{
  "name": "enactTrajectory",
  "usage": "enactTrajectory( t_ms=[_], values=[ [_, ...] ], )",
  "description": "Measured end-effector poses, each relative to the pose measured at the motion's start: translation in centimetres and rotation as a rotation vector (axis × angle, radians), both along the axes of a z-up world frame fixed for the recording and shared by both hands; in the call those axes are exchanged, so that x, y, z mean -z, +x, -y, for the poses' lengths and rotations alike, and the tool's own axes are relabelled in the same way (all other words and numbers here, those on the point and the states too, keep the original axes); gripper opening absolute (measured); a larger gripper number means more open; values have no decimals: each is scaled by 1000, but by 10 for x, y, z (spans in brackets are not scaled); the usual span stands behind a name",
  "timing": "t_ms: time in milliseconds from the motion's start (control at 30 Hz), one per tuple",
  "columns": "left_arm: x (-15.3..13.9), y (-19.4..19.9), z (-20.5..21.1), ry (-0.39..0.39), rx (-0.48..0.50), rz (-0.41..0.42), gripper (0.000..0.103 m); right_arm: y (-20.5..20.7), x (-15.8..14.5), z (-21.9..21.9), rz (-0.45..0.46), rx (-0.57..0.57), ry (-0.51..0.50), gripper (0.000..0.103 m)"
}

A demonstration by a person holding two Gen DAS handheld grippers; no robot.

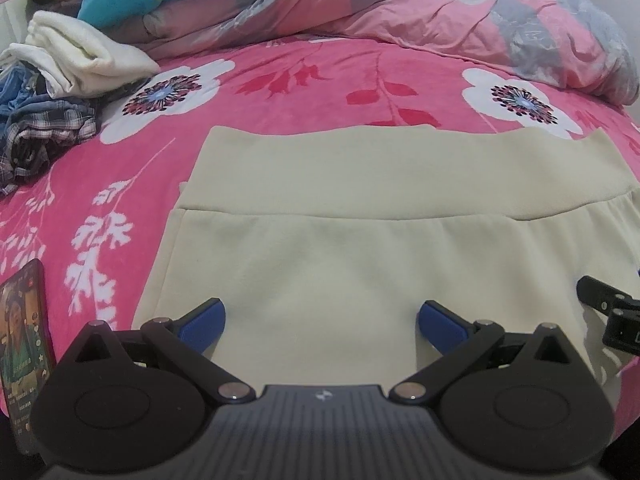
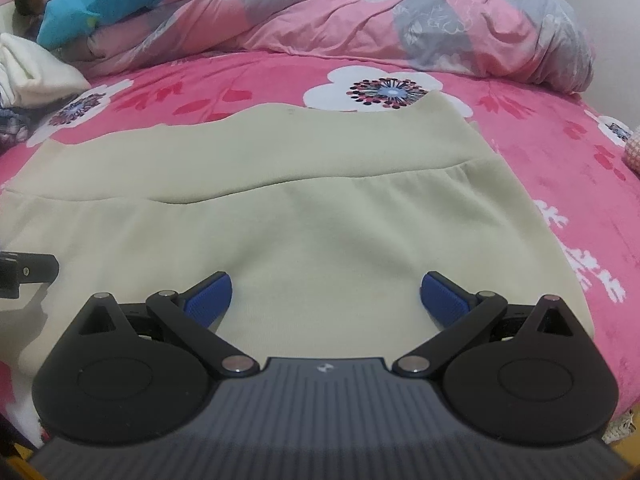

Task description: Fold clothes

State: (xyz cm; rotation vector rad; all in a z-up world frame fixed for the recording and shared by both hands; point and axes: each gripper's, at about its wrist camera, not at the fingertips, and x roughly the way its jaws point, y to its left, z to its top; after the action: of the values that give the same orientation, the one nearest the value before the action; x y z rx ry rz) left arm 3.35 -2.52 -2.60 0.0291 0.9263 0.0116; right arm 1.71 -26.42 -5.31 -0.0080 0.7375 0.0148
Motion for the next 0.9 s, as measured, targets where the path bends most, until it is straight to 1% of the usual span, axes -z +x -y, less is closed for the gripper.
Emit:
enactTrajectory(
  t_ms=[133,267,433,733,800,900],
  values=[
    [0,1,1,1,-5,-6,103,0,0,1,-4,-18,0,102],
    [0,2,1,2,-8,-12,103,1,-5,5,-13,-32,23,102],
    [-1,2,2,6,-12,-16,103,-2,-25,7,79,-53,64,102],
    [0,5,2,9,-16,-25,103,23,-30,-5,129,-103,24,102],
    [0,5,3,10,-16,-26,103,30,-23,-6,131,-108,22,102],
    [0,5,4,17,-13,-28,103,47,7,-8,63,-113,-27,102]
  ],
)
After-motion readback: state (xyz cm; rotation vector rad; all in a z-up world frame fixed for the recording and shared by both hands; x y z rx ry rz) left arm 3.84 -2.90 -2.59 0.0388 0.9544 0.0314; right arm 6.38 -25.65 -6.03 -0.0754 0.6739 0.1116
